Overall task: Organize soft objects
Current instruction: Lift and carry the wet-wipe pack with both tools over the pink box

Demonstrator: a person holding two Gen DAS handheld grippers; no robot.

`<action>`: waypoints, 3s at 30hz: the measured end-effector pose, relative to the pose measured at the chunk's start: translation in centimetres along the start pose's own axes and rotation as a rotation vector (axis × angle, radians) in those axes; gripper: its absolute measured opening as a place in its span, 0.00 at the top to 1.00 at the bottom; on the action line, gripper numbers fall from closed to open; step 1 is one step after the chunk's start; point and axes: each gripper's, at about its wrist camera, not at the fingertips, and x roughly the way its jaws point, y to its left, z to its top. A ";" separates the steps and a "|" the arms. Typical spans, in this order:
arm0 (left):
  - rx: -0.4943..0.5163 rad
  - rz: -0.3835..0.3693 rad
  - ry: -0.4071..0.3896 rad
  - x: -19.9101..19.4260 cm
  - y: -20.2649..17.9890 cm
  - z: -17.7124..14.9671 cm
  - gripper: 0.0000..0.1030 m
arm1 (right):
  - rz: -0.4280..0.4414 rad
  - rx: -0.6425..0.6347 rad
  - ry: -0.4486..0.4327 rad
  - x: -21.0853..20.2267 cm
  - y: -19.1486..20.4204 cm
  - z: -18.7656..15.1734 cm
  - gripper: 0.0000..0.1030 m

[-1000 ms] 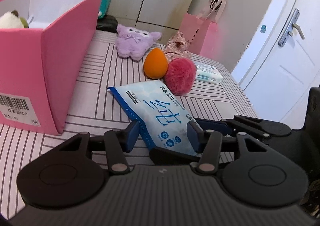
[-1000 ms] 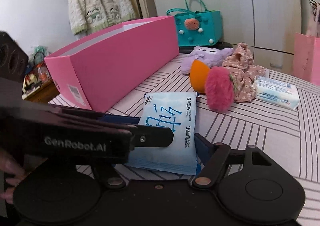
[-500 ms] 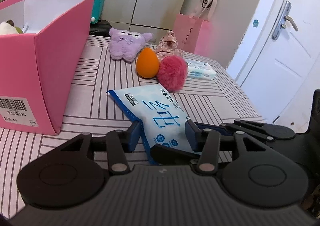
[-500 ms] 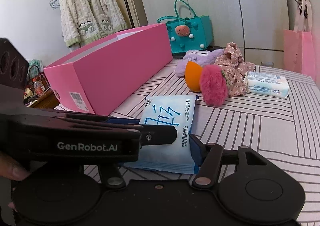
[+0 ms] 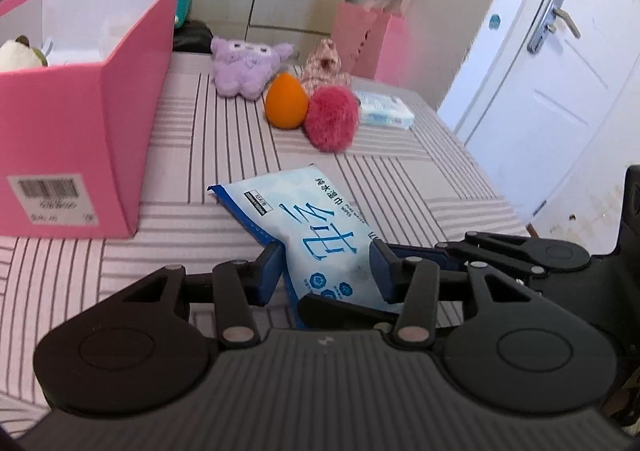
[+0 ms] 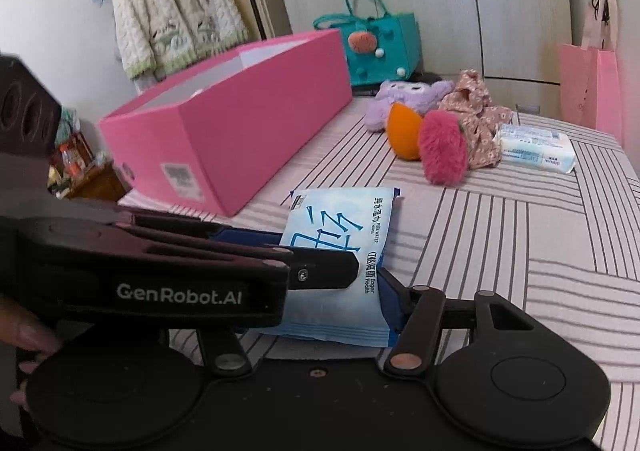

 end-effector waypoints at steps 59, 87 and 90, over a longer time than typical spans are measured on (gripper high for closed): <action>0.003 0.031 0.015 -21.6 6.3 3.7 0.56 | 0.186 -0.173 0.014 -6.1 16.7 7.6 0.37; -0.152 0.018 -0.075 -7.1 17.7 15.9 0.56 | 0.119 -0.240 0.009 9.8 10.7 19.9 0.39; -0.172 0.034 -0.056 -5.1 19.2 17.2 0.56 | 0.100 -0.266 0.024 12.0 10.4 21.4 0.39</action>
